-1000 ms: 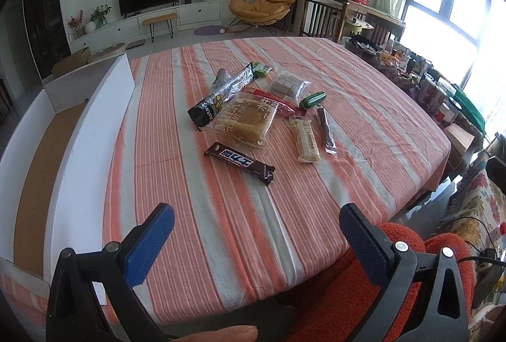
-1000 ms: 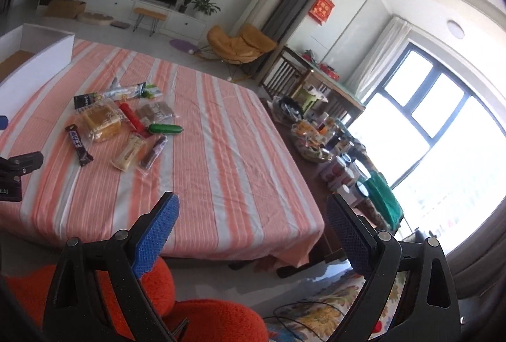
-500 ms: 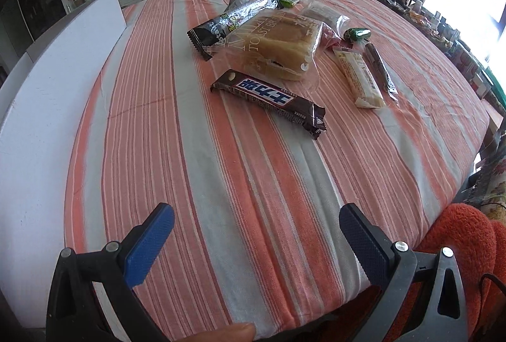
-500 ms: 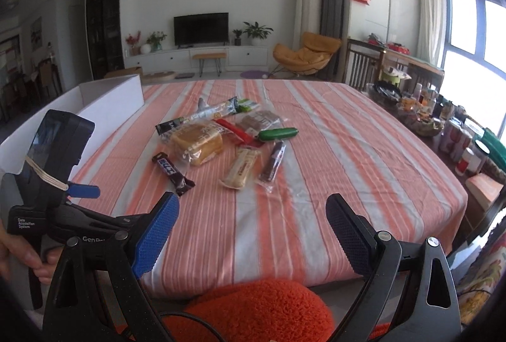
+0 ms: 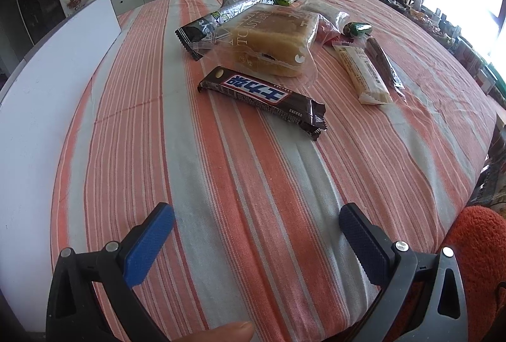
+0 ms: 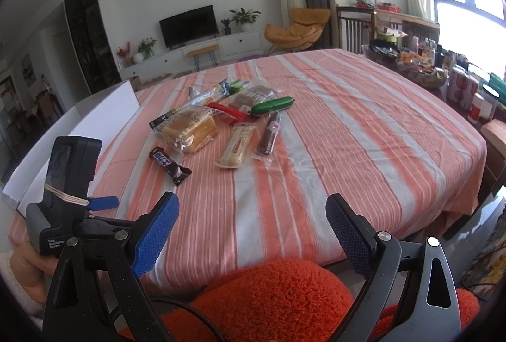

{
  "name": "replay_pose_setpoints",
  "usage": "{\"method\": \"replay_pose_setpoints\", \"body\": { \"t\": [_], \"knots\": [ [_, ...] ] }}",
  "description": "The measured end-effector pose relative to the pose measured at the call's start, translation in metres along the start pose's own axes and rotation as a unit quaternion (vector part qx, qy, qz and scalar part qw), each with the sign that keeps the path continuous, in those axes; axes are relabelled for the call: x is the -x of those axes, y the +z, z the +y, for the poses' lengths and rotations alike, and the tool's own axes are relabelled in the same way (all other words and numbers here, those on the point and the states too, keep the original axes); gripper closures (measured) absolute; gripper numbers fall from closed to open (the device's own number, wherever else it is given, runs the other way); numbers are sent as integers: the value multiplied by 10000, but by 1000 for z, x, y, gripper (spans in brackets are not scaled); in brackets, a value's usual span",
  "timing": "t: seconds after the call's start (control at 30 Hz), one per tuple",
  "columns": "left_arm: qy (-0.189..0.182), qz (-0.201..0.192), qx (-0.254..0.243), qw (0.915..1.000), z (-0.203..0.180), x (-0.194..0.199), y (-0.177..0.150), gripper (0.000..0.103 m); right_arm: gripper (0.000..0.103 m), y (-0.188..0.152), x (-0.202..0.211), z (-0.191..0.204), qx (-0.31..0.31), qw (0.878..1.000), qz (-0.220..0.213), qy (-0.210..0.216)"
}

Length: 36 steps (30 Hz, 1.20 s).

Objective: Organize snacks
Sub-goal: 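Move the left gripper toward the chocolate bar with blue lettering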

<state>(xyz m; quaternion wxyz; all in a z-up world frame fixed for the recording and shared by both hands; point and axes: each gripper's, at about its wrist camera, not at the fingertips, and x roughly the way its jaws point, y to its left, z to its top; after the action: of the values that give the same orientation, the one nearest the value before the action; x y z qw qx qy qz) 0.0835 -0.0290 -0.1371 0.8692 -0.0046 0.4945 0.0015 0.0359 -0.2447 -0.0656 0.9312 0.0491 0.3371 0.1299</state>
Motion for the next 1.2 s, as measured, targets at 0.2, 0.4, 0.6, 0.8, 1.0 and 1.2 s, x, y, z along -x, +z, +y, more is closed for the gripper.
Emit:
{"method": "replay_pose_setpoints", "body": {
  "t": [0.2,0.4,0.6,0.8,1.0,1.2],
  "knots": [
    [32,-86,26,10000,0,2,-3,0,7,-3,1,-8,-233,9997,54,62],
    [5,-55,-29,10000,1,2,-4,0,7,-3,-1,-15,-465,9988,112,79],
    [7,-80,-18,10000,1,3,-5,0,7,-3,-1,-15,-487,9987,115,1],
    [18,-121,6,9999,1,4,-6,0,7,-3,0,-14,-475,9988,126,-58],
    [20,-120,3,9999,1,3,-6,0,7,-2,2,-14,-433,9990,96,-95],
    [20,-117,2,9999,1,3,-6,0,7,-1,4,-14,-427,9990,74,-125]
  ]
}}
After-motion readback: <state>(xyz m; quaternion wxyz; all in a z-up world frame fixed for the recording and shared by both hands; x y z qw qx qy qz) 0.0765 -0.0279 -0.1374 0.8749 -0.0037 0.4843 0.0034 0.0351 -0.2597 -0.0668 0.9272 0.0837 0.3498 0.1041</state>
